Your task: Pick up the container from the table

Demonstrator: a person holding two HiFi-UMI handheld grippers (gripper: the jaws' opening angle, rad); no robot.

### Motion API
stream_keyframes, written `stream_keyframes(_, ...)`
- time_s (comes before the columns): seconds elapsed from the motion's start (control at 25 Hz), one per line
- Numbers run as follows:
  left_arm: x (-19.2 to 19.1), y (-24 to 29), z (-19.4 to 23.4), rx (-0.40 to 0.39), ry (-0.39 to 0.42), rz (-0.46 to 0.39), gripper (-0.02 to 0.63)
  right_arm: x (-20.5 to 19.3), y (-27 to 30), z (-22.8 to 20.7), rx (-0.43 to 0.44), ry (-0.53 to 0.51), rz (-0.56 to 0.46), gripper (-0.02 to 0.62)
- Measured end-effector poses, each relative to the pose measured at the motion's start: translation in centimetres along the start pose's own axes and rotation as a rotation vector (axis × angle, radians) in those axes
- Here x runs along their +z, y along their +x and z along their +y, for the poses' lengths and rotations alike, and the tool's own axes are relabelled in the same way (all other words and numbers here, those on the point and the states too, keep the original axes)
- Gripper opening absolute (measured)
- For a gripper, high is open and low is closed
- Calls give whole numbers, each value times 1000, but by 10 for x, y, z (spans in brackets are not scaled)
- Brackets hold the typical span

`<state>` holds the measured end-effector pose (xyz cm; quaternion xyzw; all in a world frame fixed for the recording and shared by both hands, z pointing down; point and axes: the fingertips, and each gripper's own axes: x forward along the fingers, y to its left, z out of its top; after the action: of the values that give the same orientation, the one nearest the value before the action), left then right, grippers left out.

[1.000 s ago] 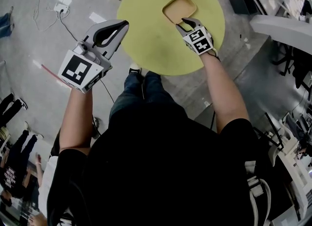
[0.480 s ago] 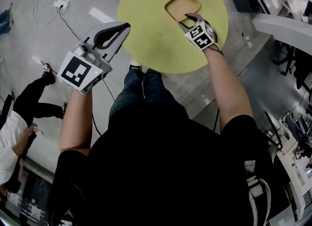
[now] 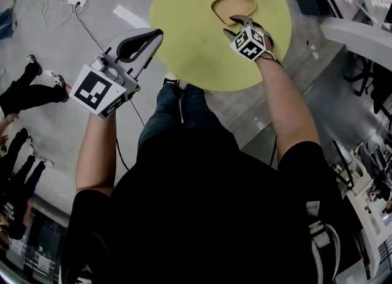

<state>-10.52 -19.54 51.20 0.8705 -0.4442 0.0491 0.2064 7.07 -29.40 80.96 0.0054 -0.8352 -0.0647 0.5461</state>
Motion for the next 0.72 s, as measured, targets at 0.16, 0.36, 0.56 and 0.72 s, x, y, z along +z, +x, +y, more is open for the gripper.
stream_keyframes(0.16,-2,-3,3,3,-16,-6,17,-9,8,4,10,-56,59,189)
stream_keyframes(0.36,-5,-9,8,5,-34,-15,17,-10,11,3,7,-76,78,187)
stream_keyframes(0.56,-7,-9,10,1,-38,-16,17,-9,13,1,-2,-83,86,137)
stream_keyframes(0.72,-6,-9,11,-6,-36,-15,17,-6,13,4,2,-83,85,89)
